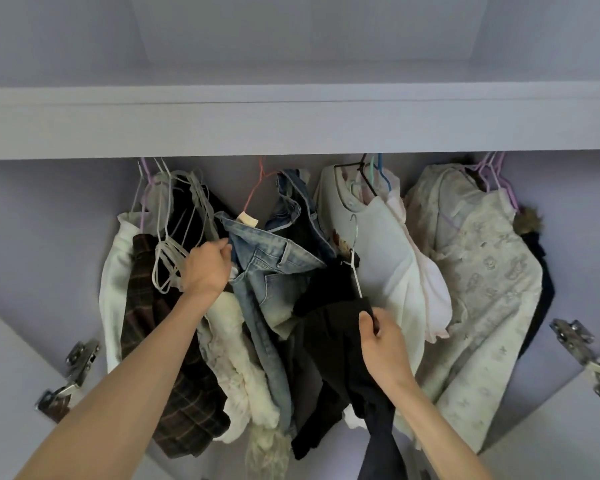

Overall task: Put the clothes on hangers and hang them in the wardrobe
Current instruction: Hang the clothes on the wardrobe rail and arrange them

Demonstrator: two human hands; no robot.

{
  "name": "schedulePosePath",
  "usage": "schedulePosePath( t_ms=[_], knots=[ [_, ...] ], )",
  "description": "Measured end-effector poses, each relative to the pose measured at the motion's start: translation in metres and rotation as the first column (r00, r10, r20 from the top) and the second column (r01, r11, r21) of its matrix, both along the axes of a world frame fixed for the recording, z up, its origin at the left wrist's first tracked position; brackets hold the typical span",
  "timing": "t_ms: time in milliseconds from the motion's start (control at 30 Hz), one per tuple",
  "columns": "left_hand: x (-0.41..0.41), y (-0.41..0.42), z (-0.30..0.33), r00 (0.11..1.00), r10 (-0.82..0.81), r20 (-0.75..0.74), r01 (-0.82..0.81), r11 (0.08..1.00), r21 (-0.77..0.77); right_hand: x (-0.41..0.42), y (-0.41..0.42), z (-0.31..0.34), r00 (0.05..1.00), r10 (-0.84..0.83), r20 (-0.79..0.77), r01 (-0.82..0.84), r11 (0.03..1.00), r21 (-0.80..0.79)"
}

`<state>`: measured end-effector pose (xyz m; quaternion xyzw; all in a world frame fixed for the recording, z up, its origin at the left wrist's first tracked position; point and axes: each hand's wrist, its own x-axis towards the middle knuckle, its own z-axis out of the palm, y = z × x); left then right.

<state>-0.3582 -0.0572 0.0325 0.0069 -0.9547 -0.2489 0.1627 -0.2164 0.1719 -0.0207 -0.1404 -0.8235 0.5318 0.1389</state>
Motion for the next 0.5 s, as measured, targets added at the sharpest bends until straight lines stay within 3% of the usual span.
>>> schedulePosePath(
  t_ms=[233,500],
  knots=[
    [0.008,0.011,-0.003,1.0,-0.026,-0.01,0.027,1.0,0.016,-0.054,-0.022,0.044,0.99,0.006,-0.14,0.0,0.999,0.043],
    [0.018,0.022,0.006,0.998,-0.065,-0.01,0.066,0.997,0.034,-0.106,-0.048,0.081,0.951,0.141,-0.275,-0.122,0.989,0.084]
  ],
)
